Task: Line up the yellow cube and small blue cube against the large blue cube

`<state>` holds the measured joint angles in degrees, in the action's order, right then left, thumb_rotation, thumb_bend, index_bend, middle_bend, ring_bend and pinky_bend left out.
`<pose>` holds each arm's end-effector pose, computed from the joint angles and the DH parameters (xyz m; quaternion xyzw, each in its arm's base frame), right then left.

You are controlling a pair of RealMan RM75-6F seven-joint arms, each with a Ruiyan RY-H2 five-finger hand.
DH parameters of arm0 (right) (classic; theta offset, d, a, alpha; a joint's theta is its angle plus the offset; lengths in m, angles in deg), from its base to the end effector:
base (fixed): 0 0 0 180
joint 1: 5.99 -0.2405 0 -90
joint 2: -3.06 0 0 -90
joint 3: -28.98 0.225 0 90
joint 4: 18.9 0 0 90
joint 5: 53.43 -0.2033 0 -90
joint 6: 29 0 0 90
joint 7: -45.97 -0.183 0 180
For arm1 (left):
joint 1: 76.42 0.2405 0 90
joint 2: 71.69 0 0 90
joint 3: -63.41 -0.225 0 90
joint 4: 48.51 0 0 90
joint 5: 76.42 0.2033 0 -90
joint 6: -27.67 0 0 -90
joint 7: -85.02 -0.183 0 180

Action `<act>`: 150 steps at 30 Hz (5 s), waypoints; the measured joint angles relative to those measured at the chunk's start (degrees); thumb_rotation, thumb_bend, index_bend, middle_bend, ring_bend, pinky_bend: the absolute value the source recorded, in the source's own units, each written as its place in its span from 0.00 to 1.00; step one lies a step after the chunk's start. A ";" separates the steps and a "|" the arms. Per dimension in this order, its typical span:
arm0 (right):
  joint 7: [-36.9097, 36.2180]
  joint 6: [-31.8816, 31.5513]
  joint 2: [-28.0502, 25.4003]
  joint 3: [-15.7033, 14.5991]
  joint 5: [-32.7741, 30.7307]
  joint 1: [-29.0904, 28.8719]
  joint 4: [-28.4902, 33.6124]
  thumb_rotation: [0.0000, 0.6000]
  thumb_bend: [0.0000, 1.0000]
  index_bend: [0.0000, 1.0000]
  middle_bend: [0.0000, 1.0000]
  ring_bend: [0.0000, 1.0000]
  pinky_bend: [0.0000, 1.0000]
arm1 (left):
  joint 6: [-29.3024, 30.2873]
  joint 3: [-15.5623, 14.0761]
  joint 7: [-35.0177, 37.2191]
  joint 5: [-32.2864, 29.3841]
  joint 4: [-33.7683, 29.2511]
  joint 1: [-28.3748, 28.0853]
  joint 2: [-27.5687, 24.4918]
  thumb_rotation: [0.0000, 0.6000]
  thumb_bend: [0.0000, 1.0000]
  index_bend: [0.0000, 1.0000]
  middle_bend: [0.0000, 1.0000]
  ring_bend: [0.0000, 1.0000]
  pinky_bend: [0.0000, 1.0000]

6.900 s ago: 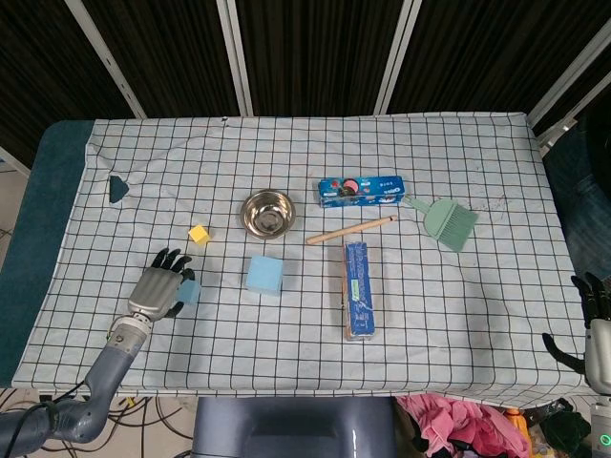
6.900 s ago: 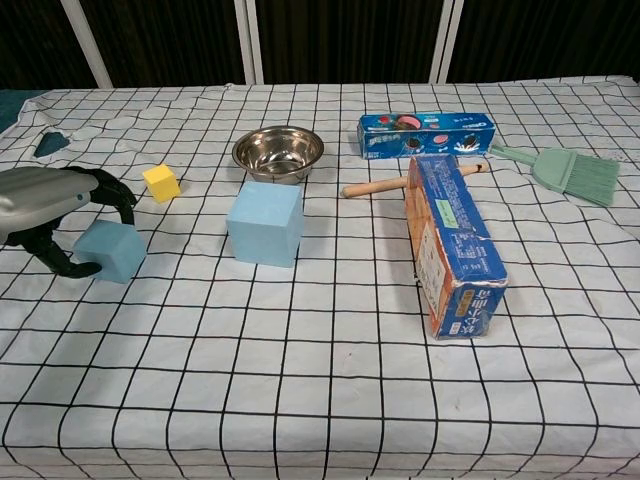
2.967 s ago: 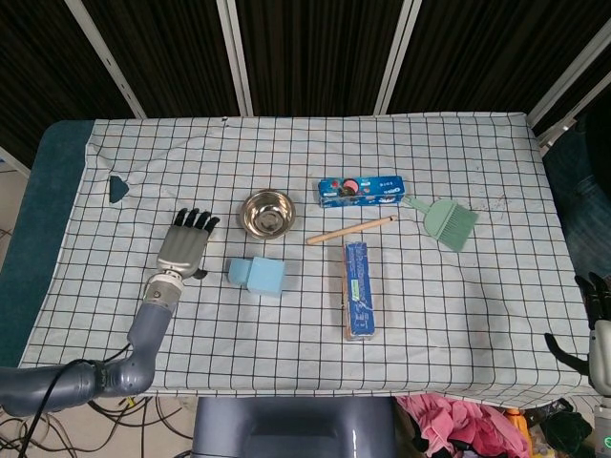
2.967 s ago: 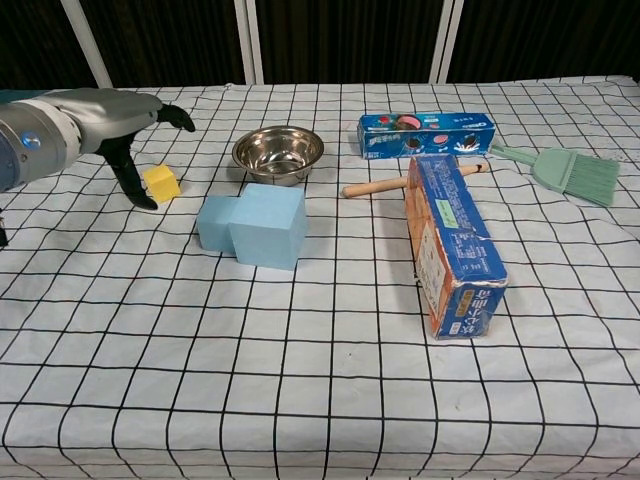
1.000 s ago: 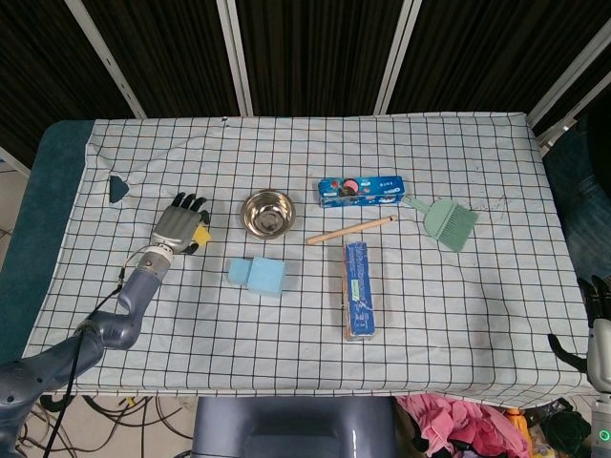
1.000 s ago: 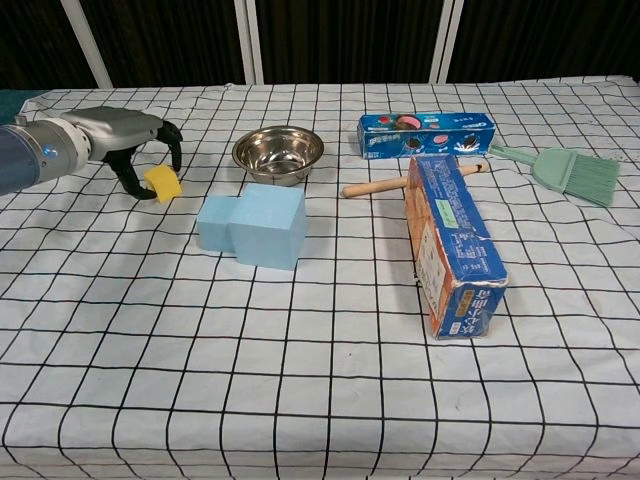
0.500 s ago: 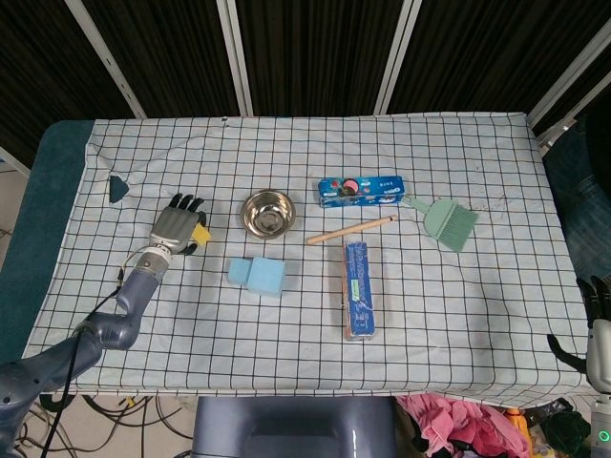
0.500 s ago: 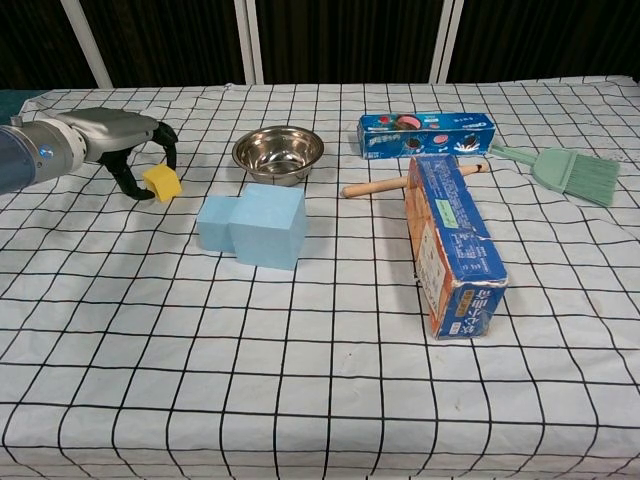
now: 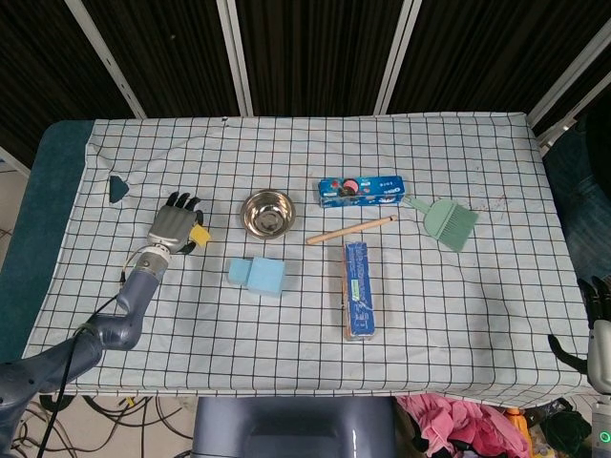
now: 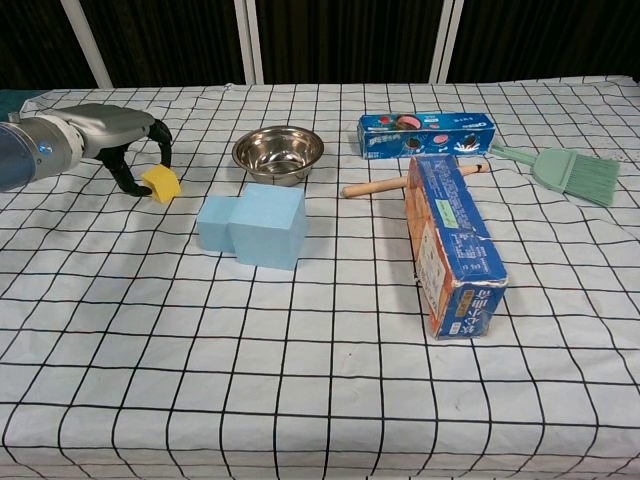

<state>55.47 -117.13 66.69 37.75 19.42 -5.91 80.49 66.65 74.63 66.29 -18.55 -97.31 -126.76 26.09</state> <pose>-0.3016 -0.2051 0.1822 0.4896 -0.4089 0.3433 0.6894 -0.1918 0.4482 -0.0217 -0.7480 -0.3434 -0.2346 0.5172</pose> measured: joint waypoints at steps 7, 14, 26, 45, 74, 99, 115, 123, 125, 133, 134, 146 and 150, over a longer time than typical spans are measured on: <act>0.17 -0.05 0.08 0.09 -0.32 0.05 0.14 1.00 0.18 0.10 0.05 0.20 0.12 | -0.19 0.01 0.00 -0.23 -0.68 0.16 -0.44 1.00 0.28 0.41 0.12 0.00 0.00; 0.37 -0.03 0.20 0.12 -0.39 0.00 0.16 1.00 0.18 0.10 0.05 0.20 0.12 | 0.07 0.10 -0.65 -0.91 -0.94 0.34 -0.81 1.00 0.32 0.45 0.16 0.00 0.00; 0.13 -0.20 0.09 0.19 -0.37 0.09 0.32 1.00 0.18 0.10 0.05 0.20 0.12 | 0.50 0.48 -1.52 -2.45 -4.28 0.75 -2.44 1.00 0.36 0.47 0.17 0.00 0.00; -0.84 -0.89 -0.53 0.12 0.31 0.61 0.78 1.00 0.18 0.10 0.05 0.20 0.12 | 13.89 -1.57 -5.09 -3.25 -31.28 8.11 -12.58 1.00 0.35 0.45 0.15 0.00 0.00; -3.16 -1.29 -1.49 0.37 0.73 1.11 0.90 1.00 0.18 0.10 0.05 0.20 0.12 | 25.73 2.23 -23.21 -20.96 -35.27 7.07 -2.08 1.00 0.34 0.45 0.15 0.00 0.00; -4.22 -1.48 -1.81 0.62 0.79 1.34 0.91 1.00 0.18 0.10 0.05 0.20 0.12 | 28.35 5.00 -28.11 -27.42 -32.11 3.59 3.64 1.00 0.33 0.45 0.15 0.00 0.00; -4.91 -1.21 -2.02 0.76 0.62 1.33 0.77 1.00 0.18 0.10 0.05 0.20 0.12 | 28.90 5.41 -29.46 -28.21 -31.13 2.23 5.67 1.00 0.33 0.44 0.14 0.00 0.00; -4.86 -1.24 -2.01 0.75 0.69 1.33 0.85 1.00 0.18 0.10 0.05 0.20 0.12 | 29.00 5.36 -29.76 -28.31 -31.31 2.14 5.71 1.00 0.26 0.36 0.14 0.00 0.00; -4.83 -1.24 -2.01 0.74 0.68 1.33 0.87 1.00 0.18 0.10 0.05 0.20 0.12 | 28.87 5.22 -29.78 -28.14 -31.35 2.12 5.64 1.00 0.25 0.34 0.14 0.00 0.00; -4.82 -1.27 -2.08 0.81 0.54 1.36 0.99 1.00 0.18 0.10 0.05 0.20 0.12 | 28.51 4.44 -29.72 -26.87 -31.35 2.14 5.23 1.00 0.22 0.20 0.12 0.00 0.00; -4.84 -1.28 -2.10 0.81 0.54 1.37 1.00 1.00 0.18 0.10 0.05 0.20 0.12 | 28.61 4.36 -29.61 -26.58 -31.50 2.22 5.11 1.00 0.22 0.20 0.12 0.00 0.00; -4.34 -1.42 -1.97 0.75 0.70 1.33 1.15 1.00 0.18 0.10 0.05 0.20 0.12 | 31.36 -0.25 -25.83 -18.87 -36.96 6.81 -1.83 1.00 0.24 0.22 0.12 0.00 0.00; -3.76 -1.45 -1.80 0.66 0.77 1.28 1.27 1.00 0.18 0.10 0.05 0.20 0.12 | 29.31 -2.55 -23.68 -17.59 -39.63 8.76 -5.67 1.00 0.24 0.23 0.12 0.00 0.00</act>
<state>51.70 -118.59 64.89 38.41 20.19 -4.63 81.76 95.96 72.08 42.61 -36.14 -136.94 -118.00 20.42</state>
